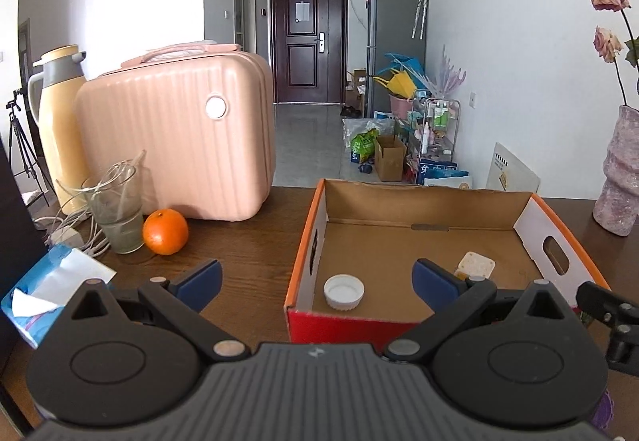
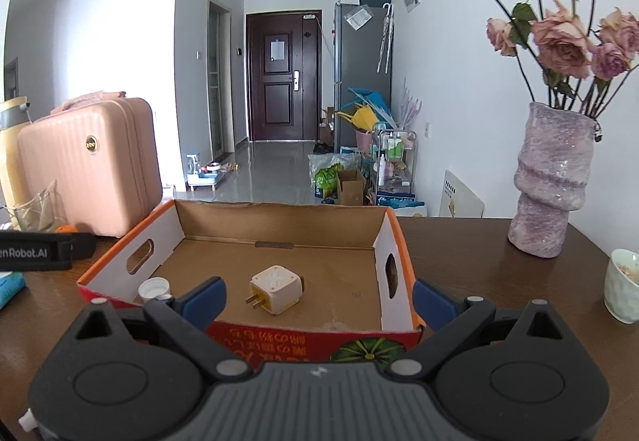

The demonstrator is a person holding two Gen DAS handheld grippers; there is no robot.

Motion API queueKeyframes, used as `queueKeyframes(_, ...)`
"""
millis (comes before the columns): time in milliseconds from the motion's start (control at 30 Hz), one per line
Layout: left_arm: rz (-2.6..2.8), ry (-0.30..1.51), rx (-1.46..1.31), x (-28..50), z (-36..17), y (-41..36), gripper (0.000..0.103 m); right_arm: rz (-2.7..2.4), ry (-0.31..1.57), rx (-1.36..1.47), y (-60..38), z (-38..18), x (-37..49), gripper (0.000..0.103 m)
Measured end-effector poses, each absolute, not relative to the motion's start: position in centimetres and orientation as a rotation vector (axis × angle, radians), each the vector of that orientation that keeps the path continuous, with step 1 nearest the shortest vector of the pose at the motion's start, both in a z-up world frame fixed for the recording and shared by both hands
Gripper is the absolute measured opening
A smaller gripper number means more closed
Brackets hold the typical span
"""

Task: Organize rigid objects
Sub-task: 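Withdraw both tools from the box toward the remaining items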

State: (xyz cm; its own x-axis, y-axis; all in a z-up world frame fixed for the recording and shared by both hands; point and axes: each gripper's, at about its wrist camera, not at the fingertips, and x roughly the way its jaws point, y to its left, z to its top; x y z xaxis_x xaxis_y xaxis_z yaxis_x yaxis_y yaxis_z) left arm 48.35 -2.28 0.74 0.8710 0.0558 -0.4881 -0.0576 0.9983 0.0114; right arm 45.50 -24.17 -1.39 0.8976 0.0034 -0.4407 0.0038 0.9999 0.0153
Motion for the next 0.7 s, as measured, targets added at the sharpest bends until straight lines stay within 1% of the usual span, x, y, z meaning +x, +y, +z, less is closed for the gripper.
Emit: queueKeyframes(700, 0.048, 0.485, 0.018, 39.5, 0.6, -1.4, 0.103, 0.012, 0.454, -0.009, -23.3, -1.6, 36.7, 0.1)
